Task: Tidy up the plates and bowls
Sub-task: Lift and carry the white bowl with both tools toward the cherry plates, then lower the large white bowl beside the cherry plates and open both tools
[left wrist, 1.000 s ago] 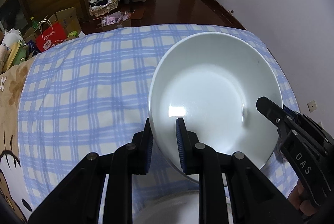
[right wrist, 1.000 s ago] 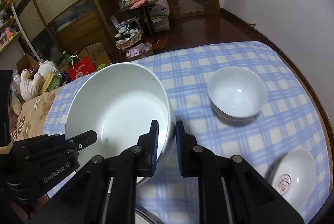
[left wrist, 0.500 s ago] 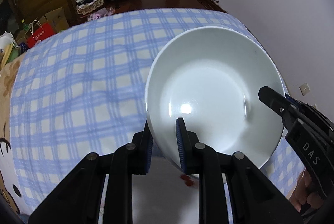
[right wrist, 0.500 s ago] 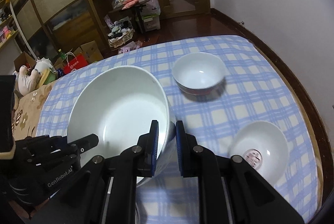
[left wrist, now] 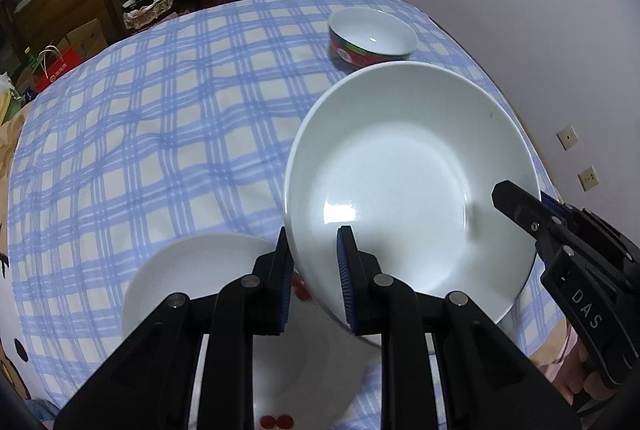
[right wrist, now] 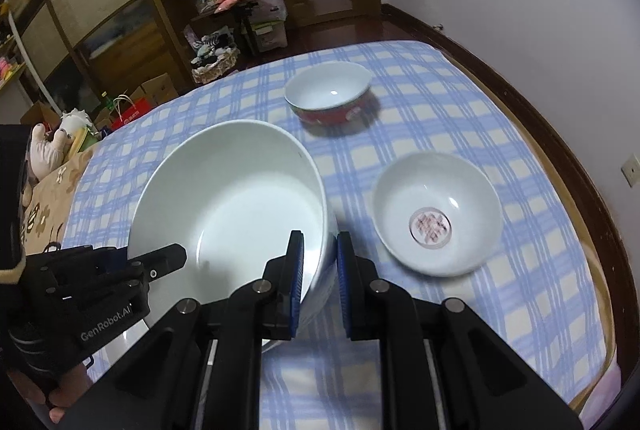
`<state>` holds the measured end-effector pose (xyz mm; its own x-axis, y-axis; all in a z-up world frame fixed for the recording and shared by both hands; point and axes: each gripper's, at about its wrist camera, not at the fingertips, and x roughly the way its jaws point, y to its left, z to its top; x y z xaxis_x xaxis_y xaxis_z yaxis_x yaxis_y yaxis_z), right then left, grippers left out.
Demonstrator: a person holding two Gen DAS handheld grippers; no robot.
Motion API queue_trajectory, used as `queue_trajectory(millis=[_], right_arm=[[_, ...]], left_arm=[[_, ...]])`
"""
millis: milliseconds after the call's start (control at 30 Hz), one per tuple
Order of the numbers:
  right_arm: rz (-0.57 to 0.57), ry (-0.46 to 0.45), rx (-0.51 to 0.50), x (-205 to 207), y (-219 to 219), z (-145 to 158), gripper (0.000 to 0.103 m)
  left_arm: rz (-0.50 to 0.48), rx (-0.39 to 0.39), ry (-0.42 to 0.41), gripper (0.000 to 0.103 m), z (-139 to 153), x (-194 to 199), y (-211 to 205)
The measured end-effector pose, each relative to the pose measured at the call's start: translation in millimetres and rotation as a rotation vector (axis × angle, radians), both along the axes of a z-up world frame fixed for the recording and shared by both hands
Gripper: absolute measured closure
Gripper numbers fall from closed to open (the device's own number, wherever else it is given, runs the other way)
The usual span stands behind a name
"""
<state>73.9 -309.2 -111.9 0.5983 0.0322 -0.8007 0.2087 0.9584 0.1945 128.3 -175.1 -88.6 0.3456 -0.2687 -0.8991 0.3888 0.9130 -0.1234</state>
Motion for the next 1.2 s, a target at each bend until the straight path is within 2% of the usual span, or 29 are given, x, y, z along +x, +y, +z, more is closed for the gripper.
queue_trajectory(millis=[300, 500, 667, 1200], right_arm=[[-0.062, 0.016, 0.045, -32, -13, -11, 0.086], [-0.101, 0.001, 0.067, -46, -20, -13, 0.086], [-0.12, -0.011, 0.047, -56, -21, -16, 0.086], [-0.177, 0.041, 0.175, -71, -43, -45, 0.087]], left_arm=[[-0.027, 0.017, 0.005, 0.082, -9, -26, -14], [-0.034, 0.0, 0.035, 0.082, -17, -36, -18], [-0.055, 0.013, 0.045, 0.082, -24, -42, -25], [-0.095, 0.045, 0.065, 0.082, -43, -47, -37]])
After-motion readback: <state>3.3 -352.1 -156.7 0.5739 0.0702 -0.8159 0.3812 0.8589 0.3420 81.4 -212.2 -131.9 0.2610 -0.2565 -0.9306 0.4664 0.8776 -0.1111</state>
